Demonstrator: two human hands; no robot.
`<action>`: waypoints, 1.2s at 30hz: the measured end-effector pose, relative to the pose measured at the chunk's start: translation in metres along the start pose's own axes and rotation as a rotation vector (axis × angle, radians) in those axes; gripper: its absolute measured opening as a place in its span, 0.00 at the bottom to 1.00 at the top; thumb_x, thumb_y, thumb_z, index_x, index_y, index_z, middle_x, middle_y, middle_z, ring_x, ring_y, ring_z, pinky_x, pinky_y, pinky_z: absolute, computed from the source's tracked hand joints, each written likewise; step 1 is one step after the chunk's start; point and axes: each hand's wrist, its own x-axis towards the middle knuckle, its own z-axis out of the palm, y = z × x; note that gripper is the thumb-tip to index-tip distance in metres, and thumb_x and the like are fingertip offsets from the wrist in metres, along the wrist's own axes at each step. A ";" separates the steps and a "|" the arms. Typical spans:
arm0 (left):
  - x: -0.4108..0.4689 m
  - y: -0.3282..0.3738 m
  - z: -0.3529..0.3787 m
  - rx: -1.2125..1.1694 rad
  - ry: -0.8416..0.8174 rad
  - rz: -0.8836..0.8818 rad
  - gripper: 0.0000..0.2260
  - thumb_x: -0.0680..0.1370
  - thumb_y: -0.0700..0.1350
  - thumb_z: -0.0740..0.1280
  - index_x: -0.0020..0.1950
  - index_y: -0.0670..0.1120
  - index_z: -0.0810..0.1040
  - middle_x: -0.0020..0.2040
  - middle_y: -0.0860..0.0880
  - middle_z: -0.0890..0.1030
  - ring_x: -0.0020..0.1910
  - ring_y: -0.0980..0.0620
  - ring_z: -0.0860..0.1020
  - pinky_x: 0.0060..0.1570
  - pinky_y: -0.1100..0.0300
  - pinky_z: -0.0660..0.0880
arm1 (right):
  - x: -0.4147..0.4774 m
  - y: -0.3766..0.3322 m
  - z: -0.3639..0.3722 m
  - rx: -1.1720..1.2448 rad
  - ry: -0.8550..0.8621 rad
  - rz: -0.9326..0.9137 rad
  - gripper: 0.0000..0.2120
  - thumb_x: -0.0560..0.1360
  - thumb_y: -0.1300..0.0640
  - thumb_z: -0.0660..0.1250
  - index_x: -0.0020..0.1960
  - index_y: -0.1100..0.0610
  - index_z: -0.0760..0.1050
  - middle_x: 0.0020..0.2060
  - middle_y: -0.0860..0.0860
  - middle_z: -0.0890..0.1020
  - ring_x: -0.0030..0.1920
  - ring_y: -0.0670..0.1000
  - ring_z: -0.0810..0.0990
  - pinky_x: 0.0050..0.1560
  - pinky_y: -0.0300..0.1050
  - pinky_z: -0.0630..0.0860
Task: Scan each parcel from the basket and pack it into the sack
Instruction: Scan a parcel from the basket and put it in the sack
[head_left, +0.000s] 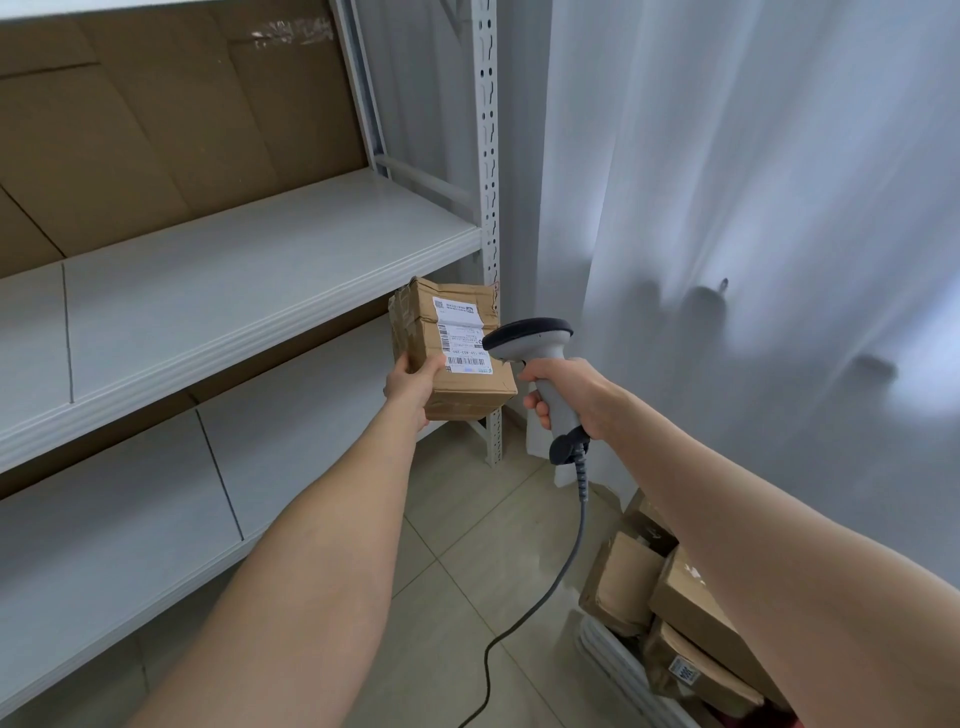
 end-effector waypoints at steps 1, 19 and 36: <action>-0.001 0.000 -0.001 0.003 0.001 0.000 0.26 0.75 0.53 0.70 0.72 0.54 0.67 0.63 0.46 0.76 0.60 0.44 0.75 0.60 0.43 0.74 | -0.001 -0.001 0.001 0.001 0.002 0.001 0.11 0.75 0.57 0.68 0.54 0.59 0.72 0.25 0.52 0.79 0.23 0.47 0.73 0.26 0.38 0.74; -0.014 0.003 -0.023 -0.016 0.008 0.000 0.28 0.75 0.53 0.70 0.73 0.53 0.65 0.65 0.45 0.74 0.62 0.44 0.74 0.60 0.44 0.74 | -0.013 -0.004 0.020 -0.040 0.010 -0.008 0.10 0.74 0.58 0.68 0.52 0.61 0.73 0.26 0.53 0.78 0.23 0.47 0.72 0.26 0.38 0.74; -0.050 -0.027 -0.134 -0.102 0.216 -0.070 0.31 0.70 0.57 0.74 0.69 0.50 0.68 0.61 0.46 0.77 0.59 0.43 0.76 0.46 0.50 0.73 | -0.003 0.018 0.131 0.073 0.035 -0.028 0.06 0.75 0.60 0.69 0.45 0.57 0.72 0.31 0.55 0.80 0.26 0.49 0.74 0.28 0.38 0.76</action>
